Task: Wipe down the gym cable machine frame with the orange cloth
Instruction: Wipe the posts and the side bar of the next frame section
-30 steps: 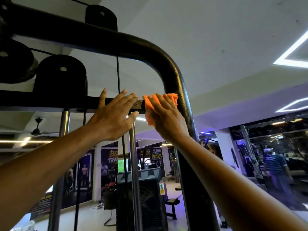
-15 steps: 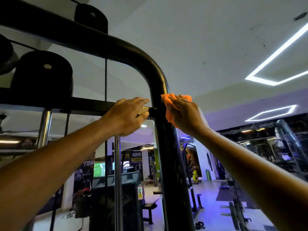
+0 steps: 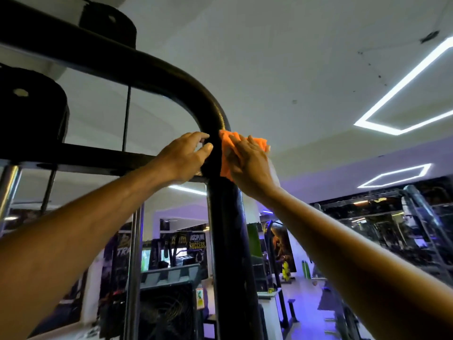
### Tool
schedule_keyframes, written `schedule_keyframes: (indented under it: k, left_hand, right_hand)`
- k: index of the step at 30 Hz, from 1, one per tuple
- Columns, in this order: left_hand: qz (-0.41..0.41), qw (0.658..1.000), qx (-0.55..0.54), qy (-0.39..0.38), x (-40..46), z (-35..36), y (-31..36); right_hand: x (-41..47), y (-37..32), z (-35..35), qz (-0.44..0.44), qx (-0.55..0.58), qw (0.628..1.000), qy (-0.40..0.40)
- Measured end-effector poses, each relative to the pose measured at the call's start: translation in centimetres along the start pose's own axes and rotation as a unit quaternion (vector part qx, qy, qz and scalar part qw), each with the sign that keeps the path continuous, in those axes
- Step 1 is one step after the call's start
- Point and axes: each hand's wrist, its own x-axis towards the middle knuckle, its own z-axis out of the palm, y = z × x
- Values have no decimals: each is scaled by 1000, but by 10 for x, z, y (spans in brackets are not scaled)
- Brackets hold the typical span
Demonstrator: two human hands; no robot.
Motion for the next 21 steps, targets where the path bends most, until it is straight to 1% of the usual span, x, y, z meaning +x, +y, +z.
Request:
schedule_keyframes:
  k: [2, 3, 5, 7, 9, 11, 13, 15, 18, 21]
  left_hand:
    - [-32, 999, -37, 1, 14, 3, 0]
    - [-54, 997, -46, 3, 21, 6, 1]
    - [-100, 994, -41, 5, 33, 11, -1]
    - [-145, 988, -49, -3, 46, 14, 3]
    - [-186, 976, -113, -5, 55, 12, 12]
    - [-211, 953, -216, -17, 63, 5, 19]
    - [-218, 930, -294, -32, 69, -1, 24]
    - [-221, 915, -334, -41, 71, -1, 23]
    - [-210, 905, -369, -26, 69, 9, 18]
    - [-197, 898, -392, -12, 65, 15, 10]
  right_hand:
    - [-9, -8, 22, 65, 6, 995, -71]
    - [-18, -13, 33, 86, 22, 993, -81]
    - [-29, -18, 49, 111, 51, 990, -71]
    - [-19, -18, 53, 125, 61, 988, -63]
    - [4, -15, 52, 129, 79, 987, -58]
    - [30, -9, 50, 133, 118, 982, -60]
    - [38, -5, 49, 123, 147, 979, -66]
    - [22, -5, 47, 101, 150, 981, -64]
    - [-20, -1, 47, 87, 148, 982, -75]
    - [-15, 4, 41, 99, 132, 982, -94]
